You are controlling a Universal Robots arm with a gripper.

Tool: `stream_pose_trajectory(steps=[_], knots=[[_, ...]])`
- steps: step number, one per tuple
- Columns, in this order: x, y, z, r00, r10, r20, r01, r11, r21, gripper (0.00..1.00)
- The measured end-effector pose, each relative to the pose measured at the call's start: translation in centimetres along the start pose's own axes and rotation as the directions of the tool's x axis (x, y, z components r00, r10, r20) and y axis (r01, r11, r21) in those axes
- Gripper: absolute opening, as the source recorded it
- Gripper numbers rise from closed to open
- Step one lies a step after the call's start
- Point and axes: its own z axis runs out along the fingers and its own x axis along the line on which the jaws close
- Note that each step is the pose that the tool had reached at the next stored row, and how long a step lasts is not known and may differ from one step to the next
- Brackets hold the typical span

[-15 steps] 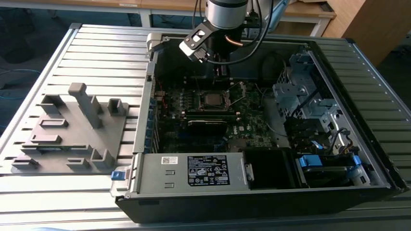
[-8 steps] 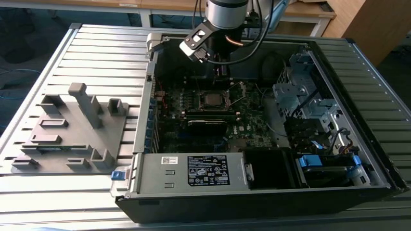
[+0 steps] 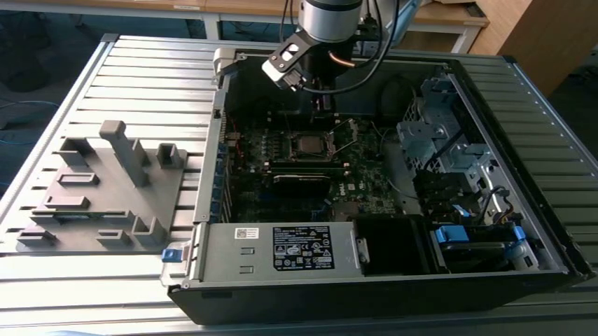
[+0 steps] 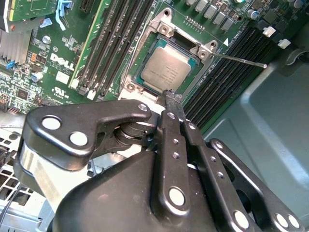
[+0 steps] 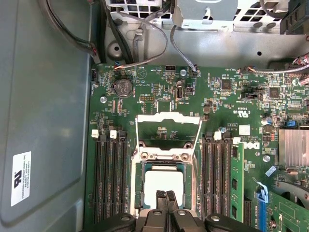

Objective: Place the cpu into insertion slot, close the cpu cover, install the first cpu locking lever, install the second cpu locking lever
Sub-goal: 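Close the cpu cover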

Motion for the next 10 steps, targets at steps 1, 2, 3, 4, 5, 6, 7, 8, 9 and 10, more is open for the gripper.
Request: stream_pose_trajectory(steps=[1, 2, 3, 4, 5, 6, 7, 8, 9, 10], knots=[[0.0, 0.03, 0.0, 1.0, 0.0, 0.0, 0.0, 1.0, 0.0, 0.11], [0.0, 0.07, 0.0, 1.0, 0.0, 0.0, 0.0, 1.0, 0.0, 0.11], [0.0, 0.11, 0.01, 1.0, 0.0, 0.0, 0.0, 1.0, 0.0, 0.11], [0.0, 0.14, 0.01, 1.0, 0.0, 0.0, 0.0, 1.0, 0.0, 0.11], [0.0, 0.17, 0.01, 1.0, 0.0, 0.0, 0.0, 1.0, 0.0, 0.11], [0.0, 0.2, 0.01, 1.0, 0.0, 0.0, 0.0, 1.0, 0.0, 0.11], [0.0, 0.24, 0.01, 1.0, 0.0, 0.0, 0.0, 1.0, 0.0, 0.11], [0.0, 0.27, 0.01, 1.0, 0.0, 0.0, 0.0, 1.0, 0.0, 0.11], [0.0, 0.28, 0.01, 1.0, 0.0, 0.0, 0.0, 1.0, 0.0, 0.11], [0.0, 0.28, 0.01, 1.0, 0.0, 0.0, 0.0, 1.0, 0.0, 0.11]])
